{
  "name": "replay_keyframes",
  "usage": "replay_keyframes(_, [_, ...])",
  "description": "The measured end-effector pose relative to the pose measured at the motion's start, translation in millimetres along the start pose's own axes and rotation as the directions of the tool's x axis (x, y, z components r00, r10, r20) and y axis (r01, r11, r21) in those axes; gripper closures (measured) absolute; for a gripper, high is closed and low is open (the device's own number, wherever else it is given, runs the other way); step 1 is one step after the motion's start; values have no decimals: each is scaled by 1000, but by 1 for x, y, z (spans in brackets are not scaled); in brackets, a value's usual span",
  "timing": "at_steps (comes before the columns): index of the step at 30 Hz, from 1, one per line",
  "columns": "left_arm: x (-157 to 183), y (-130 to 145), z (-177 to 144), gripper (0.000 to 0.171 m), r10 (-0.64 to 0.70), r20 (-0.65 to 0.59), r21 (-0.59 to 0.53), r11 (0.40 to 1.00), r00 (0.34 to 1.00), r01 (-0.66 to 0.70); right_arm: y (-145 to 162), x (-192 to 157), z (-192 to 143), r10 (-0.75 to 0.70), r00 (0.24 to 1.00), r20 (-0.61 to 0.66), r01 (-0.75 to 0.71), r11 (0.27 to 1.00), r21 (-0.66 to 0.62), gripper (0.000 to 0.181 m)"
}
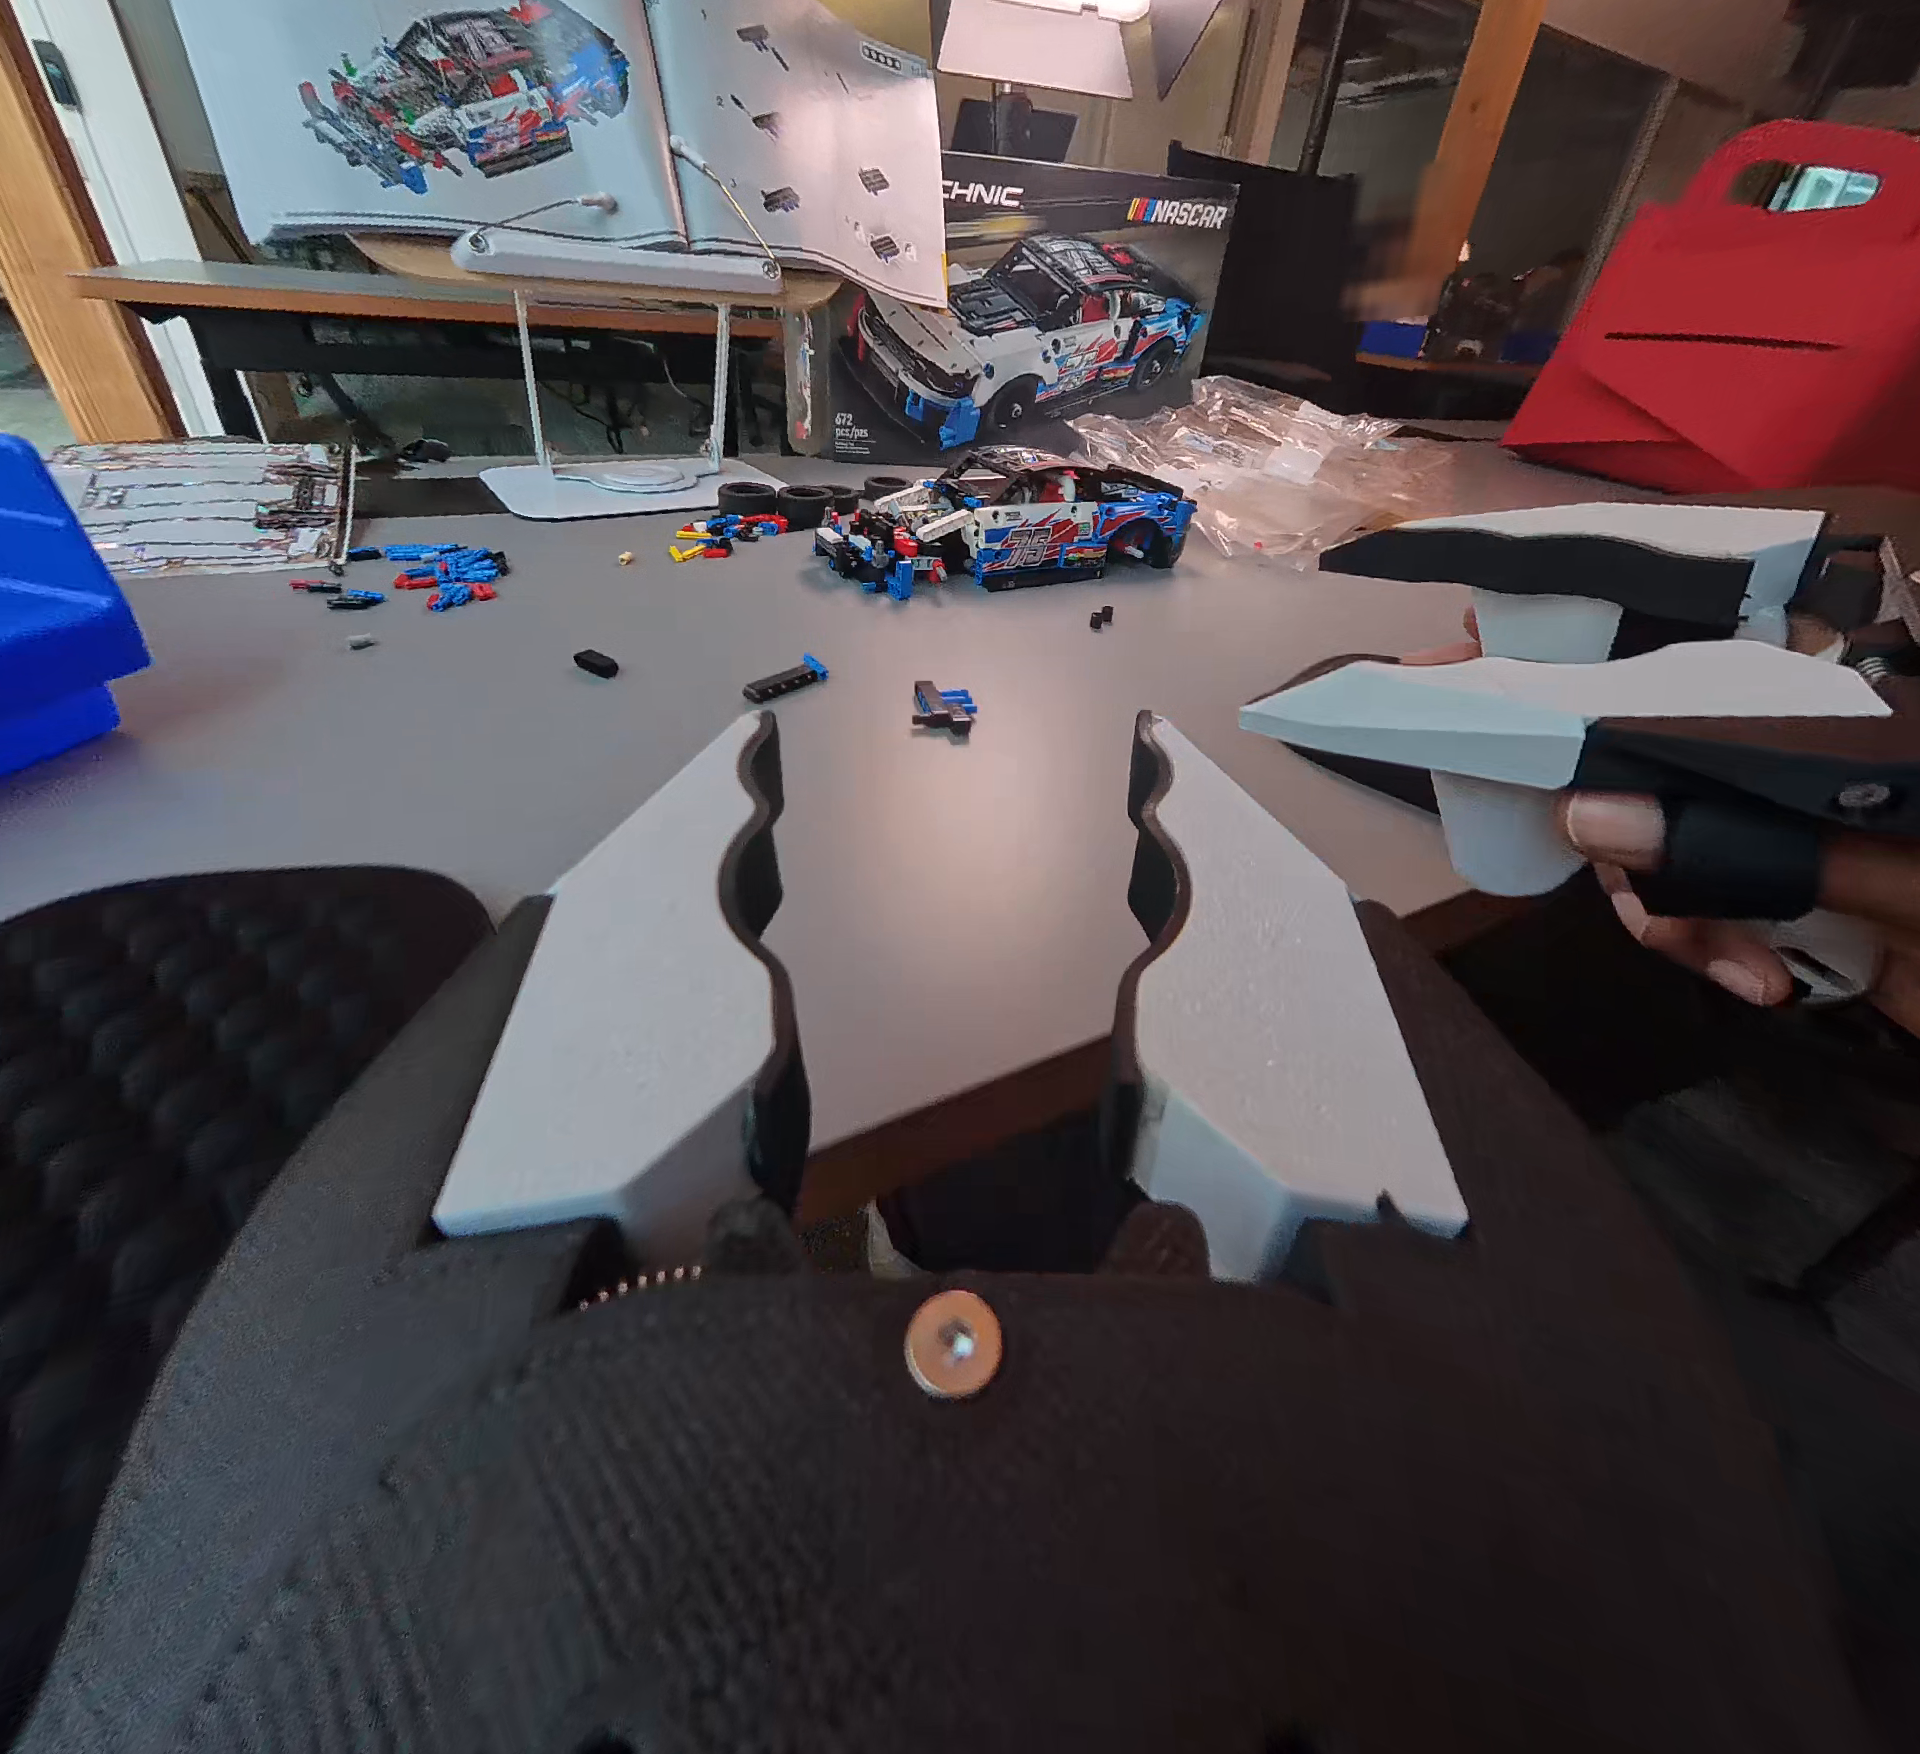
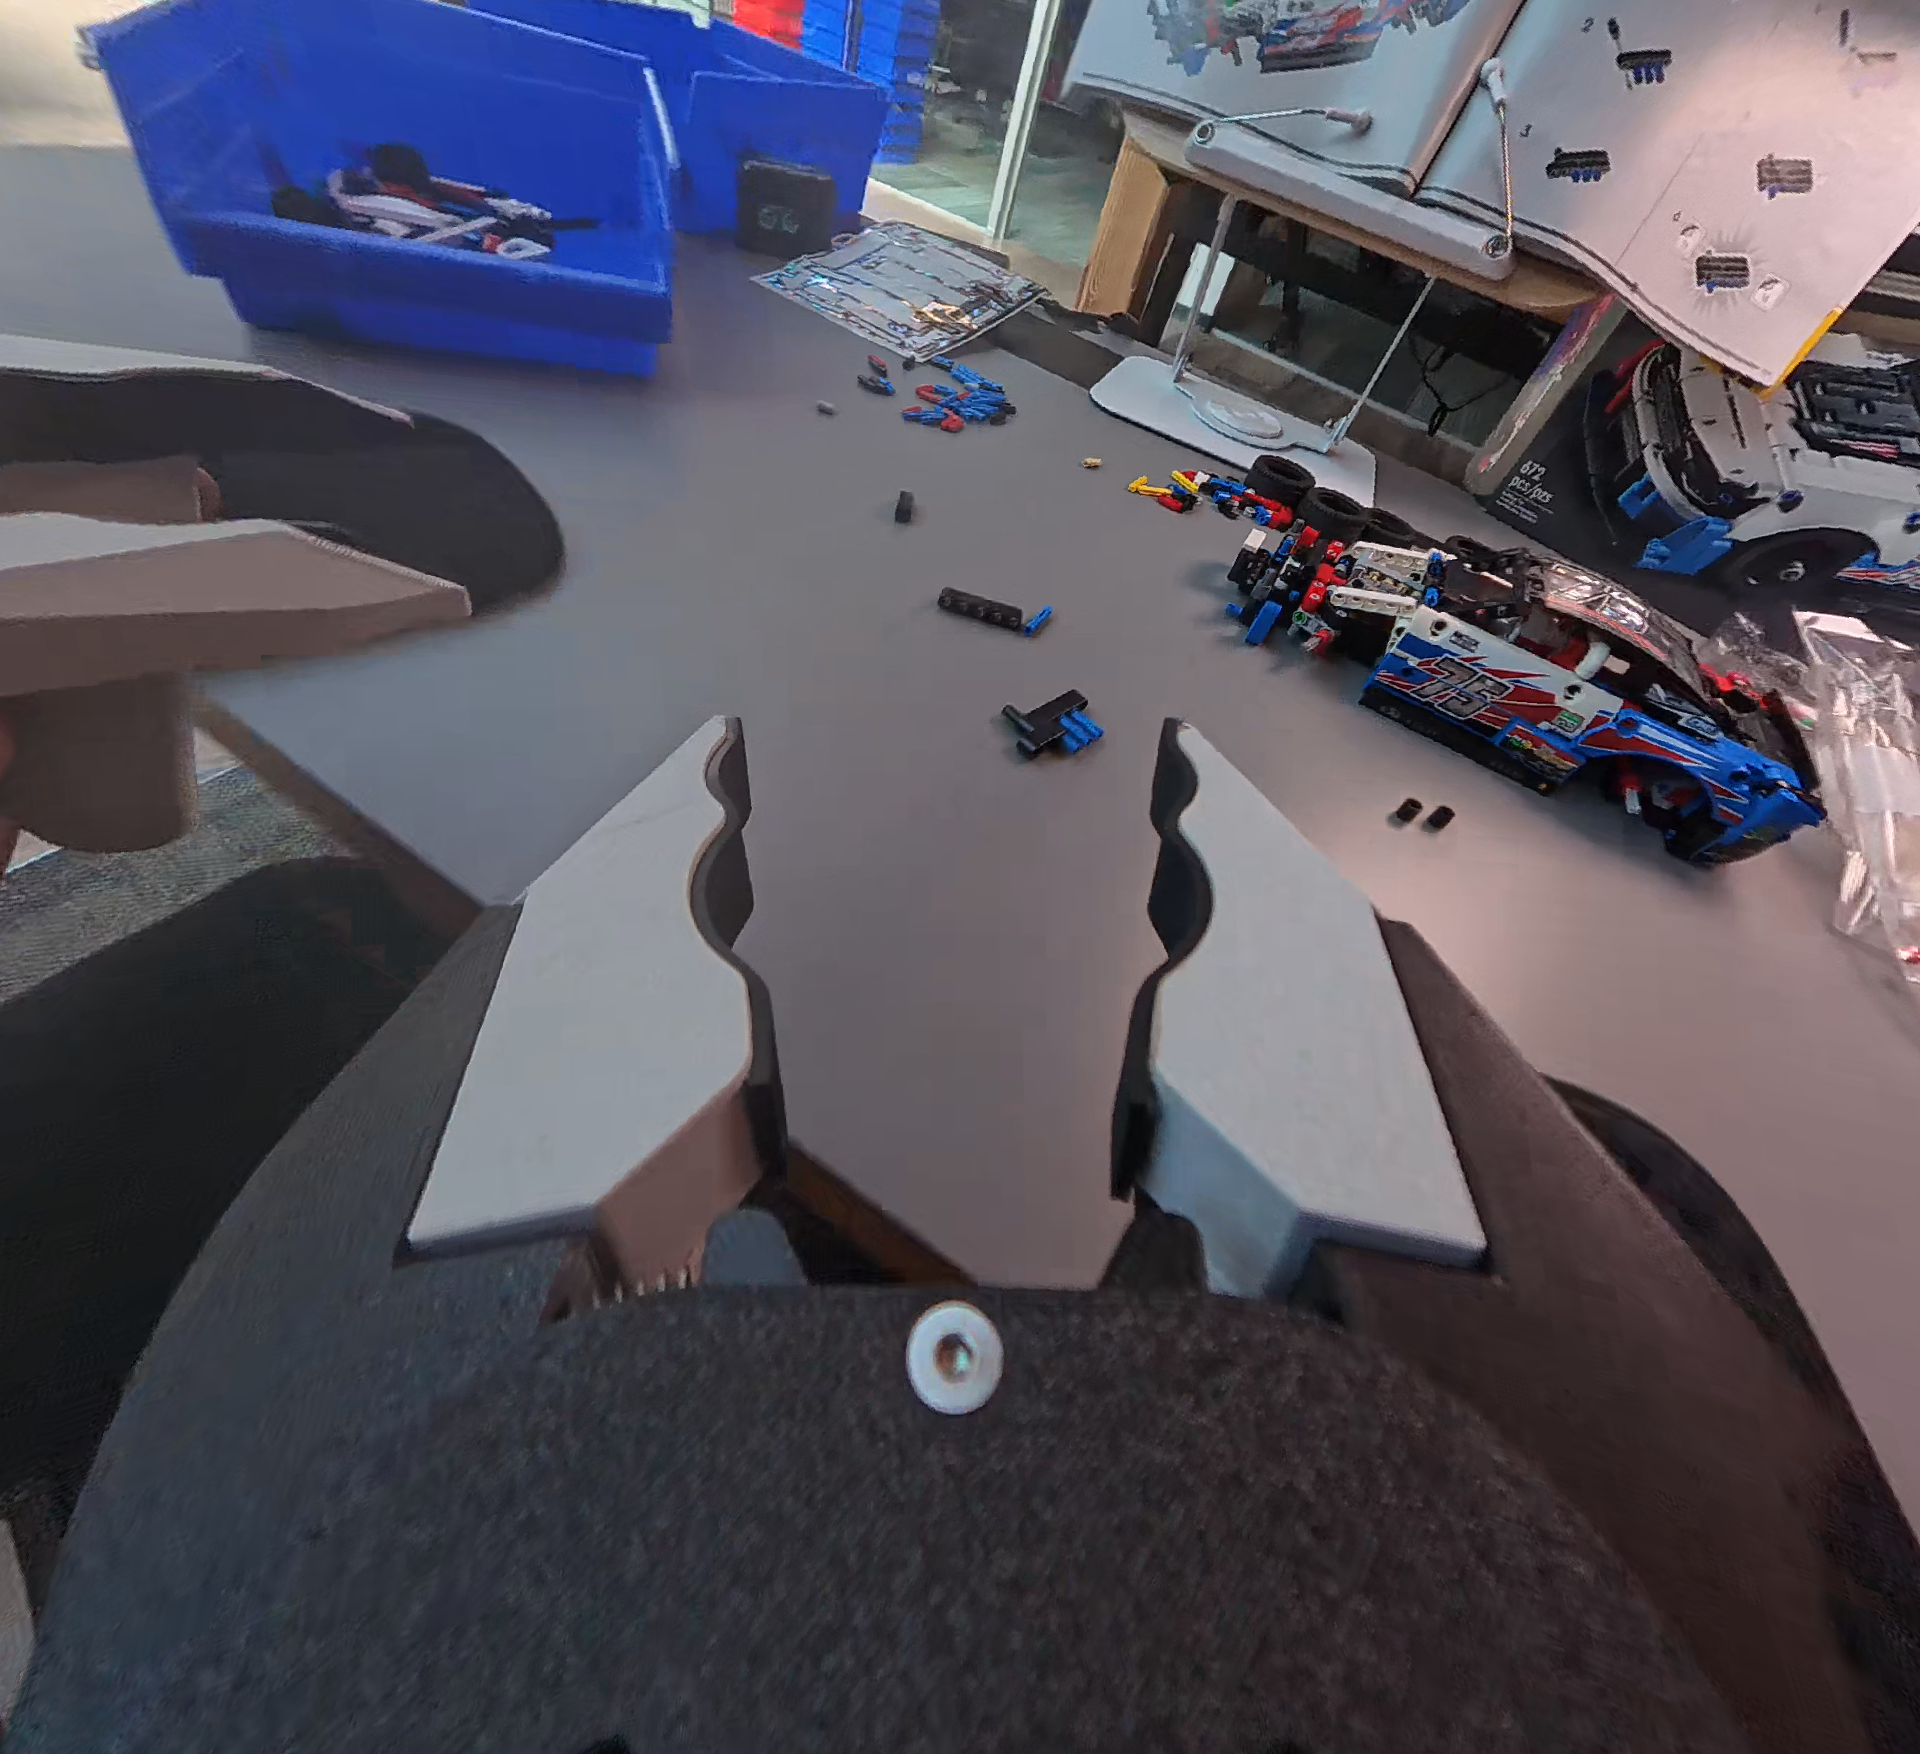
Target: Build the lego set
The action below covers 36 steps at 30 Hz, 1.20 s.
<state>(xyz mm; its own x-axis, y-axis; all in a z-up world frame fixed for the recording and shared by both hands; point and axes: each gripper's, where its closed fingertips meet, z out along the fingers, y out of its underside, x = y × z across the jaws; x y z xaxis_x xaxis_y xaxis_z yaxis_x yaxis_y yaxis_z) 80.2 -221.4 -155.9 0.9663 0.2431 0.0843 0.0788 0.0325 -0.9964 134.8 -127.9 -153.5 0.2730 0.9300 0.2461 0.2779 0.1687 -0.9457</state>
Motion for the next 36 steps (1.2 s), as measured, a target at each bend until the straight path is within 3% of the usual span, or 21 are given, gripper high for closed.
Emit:
replay_keyframes(5, [60,27,-100,113,30,115,99,994,993,-41,37,-66,-102,-16,998,63,14,999,40,107])
replay_keyframes(8, [77,62,-151,109,21,158,15,1000,987,-24,70,-86,-158,63,996,64,-64,998,13,107])
replay_keyframes(12, [58,104,-223,104,-72,226,-77,993,972,91,115,-96,-219,95,995,15,-94,995,-38,107])
replay_keyframes(16, [7,130,-280,104,-64,270,-191,974,961,118,167,-100,-254,103,994,-46,-107,988,-110,106])
replay_keyframes(21, [-72,174,-313,100,-28,318,-309,942,948,131,203,-117,-240,47,999,-24,-50,978,-201,103])
replay_keyframes(25, [-98,191,-306,97,-133,320,-291,928,938,231,205,-118,-211,11,999,-35,-18,976,-219,102])
replay_keyframes(28, [-96,181,-291,96,-193,288,-241,933,938,266,203,-111,-191,33,998,-44,-42,971,-235,103])
replay_keyframes(36, [-92,173,-271,95,-174,264,-219,947,949,234,187,-106,-132,25,1000,8,-23,980,-198,105])
